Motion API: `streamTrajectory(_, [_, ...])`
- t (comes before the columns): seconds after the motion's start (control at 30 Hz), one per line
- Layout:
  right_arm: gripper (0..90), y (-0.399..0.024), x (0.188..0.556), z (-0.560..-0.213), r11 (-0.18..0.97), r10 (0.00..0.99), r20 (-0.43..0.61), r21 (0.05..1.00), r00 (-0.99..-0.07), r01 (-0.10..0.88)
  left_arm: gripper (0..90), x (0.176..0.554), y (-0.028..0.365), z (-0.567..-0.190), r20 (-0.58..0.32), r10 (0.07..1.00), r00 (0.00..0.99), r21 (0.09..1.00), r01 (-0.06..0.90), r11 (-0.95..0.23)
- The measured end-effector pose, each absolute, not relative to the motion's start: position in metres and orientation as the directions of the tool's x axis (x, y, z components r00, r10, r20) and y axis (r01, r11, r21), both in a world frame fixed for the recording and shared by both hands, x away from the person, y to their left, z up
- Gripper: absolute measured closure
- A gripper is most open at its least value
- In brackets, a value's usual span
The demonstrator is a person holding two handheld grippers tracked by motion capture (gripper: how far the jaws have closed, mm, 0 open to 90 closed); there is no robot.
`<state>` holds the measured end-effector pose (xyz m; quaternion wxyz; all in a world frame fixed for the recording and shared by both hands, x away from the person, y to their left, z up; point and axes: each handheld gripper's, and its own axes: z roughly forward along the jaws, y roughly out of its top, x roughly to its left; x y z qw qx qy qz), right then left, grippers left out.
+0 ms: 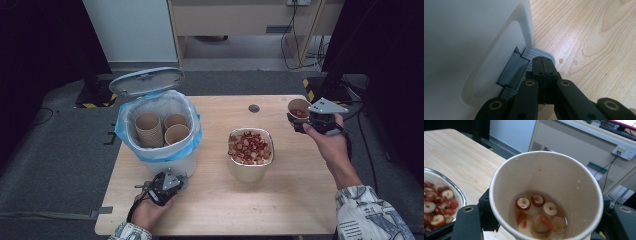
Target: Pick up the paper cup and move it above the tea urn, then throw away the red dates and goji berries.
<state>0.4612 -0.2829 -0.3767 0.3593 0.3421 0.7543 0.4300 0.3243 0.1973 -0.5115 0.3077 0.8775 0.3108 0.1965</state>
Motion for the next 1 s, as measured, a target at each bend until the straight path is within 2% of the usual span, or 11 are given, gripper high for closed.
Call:
streamTrajectory(0.23, [30.3,-0.285,0.469,-0.364,0.397,0.836,-0.259,0.894,-0.484,0.207,89.9,0.324,0.198,-0.512,0.152,0.667,0.730,0.663,0.425,-0.617])
streamTrajectory(0.43, [30.2,-0.273,0.471,-0.356,0.432,0.803,-0.290,0.885,-0.521,0.172,89.9,0.324,0.197,-0.511,0.154,0.667,0.729,0.662,0.425,-0.617])
streamTrajectory(0.57, [30.2,-0.275,0.474,-0.351,0.427,0.817,-0.292,0.886,-0.498,0.181,89.9,0.324,0.197,-0.511,0.152,0.667,0.730,0.662,0.425,-0.617])
streamTrajectory(0.7, [30.2,-0.261,0.475,-0.348,0.426,0.794,-0.290,0.892,-0.535,0.148,89.9,0.324,0.197,-0.512,0.149,0.669,0.728,0.665,0.427,-0.613])
streamTrajectory(1.0, [30.2,-0.260,0.476,-0.343,0.432,0.791,-0.301,0.891,-0.533,0.138,89.9,0.324,0.197,-0.512,0.147,0.670,0.728,0.665,0.428,-0.612])
